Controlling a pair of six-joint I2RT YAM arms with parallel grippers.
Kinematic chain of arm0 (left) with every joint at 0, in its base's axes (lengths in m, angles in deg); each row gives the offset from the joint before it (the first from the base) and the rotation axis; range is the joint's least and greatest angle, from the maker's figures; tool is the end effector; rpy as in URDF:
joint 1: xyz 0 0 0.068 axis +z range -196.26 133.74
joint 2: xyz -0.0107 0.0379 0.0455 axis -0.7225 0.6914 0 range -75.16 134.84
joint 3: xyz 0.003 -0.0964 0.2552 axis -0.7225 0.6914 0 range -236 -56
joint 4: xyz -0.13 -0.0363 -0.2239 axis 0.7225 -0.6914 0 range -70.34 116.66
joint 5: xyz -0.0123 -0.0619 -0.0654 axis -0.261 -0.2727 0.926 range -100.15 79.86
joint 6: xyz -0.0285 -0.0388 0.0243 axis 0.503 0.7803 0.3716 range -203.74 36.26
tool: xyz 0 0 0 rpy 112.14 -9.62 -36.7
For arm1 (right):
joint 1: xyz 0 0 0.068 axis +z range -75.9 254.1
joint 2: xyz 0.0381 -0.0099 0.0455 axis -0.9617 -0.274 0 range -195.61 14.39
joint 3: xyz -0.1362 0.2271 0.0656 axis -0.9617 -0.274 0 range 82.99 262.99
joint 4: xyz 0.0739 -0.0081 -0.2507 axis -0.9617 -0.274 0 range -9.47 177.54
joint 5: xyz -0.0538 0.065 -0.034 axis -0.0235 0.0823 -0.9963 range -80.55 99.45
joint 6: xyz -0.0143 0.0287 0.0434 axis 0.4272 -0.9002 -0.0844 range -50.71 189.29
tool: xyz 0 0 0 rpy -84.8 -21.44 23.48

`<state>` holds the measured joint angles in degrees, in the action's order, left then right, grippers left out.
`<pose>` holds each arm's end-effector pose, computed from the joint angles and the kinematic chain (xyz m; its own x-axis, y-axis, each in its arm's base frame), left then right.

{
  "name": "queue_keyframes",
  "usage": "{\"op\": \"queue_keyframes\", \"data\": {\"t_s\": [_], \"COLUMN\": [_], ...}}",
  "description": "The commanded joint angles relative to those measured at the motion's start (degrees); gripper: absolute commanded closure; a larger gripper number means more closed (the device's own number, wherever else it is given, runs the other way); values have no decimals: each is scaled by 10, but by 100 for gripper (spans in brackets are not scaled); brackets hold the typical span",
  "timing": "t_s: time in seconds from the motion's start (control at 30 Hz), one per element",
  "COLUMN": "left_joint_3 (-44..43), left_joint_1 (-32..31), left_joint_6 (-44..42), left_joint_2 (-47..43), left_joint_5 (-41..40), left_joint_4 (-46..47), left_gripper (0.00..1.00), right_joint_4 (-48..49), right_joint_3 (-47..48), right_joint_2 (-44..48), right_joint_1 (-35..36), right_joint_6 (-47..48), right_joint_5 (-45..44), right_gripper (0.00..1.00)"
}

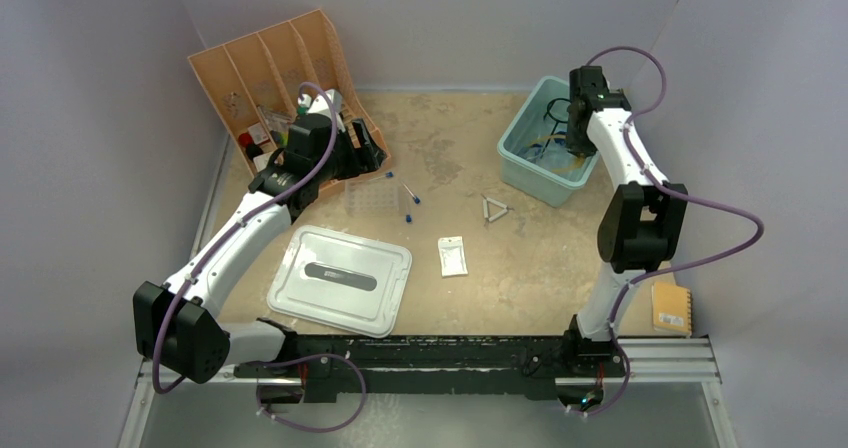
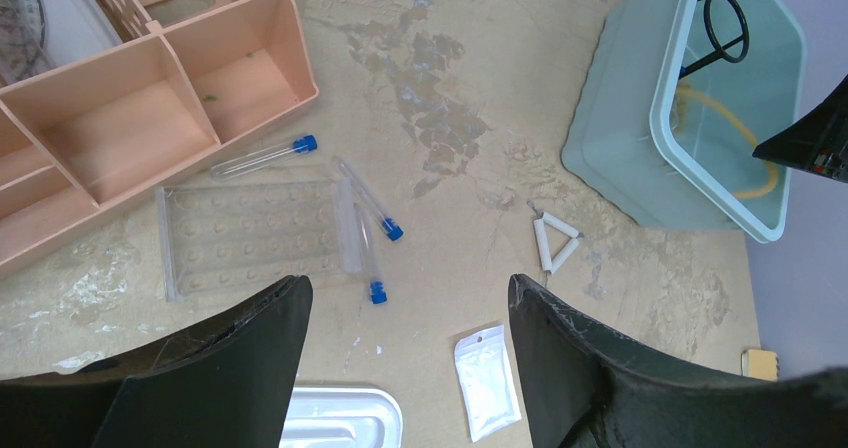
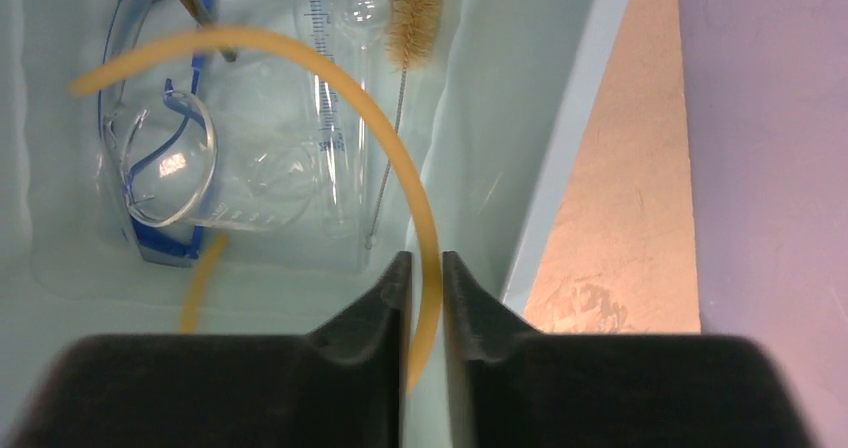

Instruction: Organize the chemistry lab equipment

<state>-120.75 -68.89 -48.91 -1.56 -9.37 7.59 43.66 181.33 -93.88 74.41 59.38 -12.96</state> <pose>0.2708 -0.1133 0.3370 -0.5807 -0.3765 -0.7218 0.0780 0.8568 -0.5097 0.4176 -0.0112 0.2947 -0.7570 0.1549 -0.6347 0.3556 0.9127 -0.2014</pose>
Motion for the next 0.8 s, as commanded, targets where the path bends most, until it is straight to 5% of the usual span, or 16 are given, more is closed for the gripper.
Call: {"op": "queue_keyframes", "data": {"t_s": [0.0,0.13,0.47,0.77], "left_joint_3": [2,3,9,13], "left_joint_1": [-2,-2,-2,-2], "left_joint_6": [-6,-6,0,4], "left_joint_2": [-8,-10,-12,-11], "left_joint_5": [-6,-5,-1,2], "left_joint_4": [8,10,19,24], "left_gripper": [29,29,29,29], "right_joint_4": [17,58,92,167], "right_joint_3": [0,-2,-5,-113], "right_joint_2": [36,73,151,216], "right_joint_1": [-2,-2,9,172], "right_joint_6": [-4,7,38,112], "right_joint_5": [25,55,120,166], "right_gripper": [73,62,58,49]}}
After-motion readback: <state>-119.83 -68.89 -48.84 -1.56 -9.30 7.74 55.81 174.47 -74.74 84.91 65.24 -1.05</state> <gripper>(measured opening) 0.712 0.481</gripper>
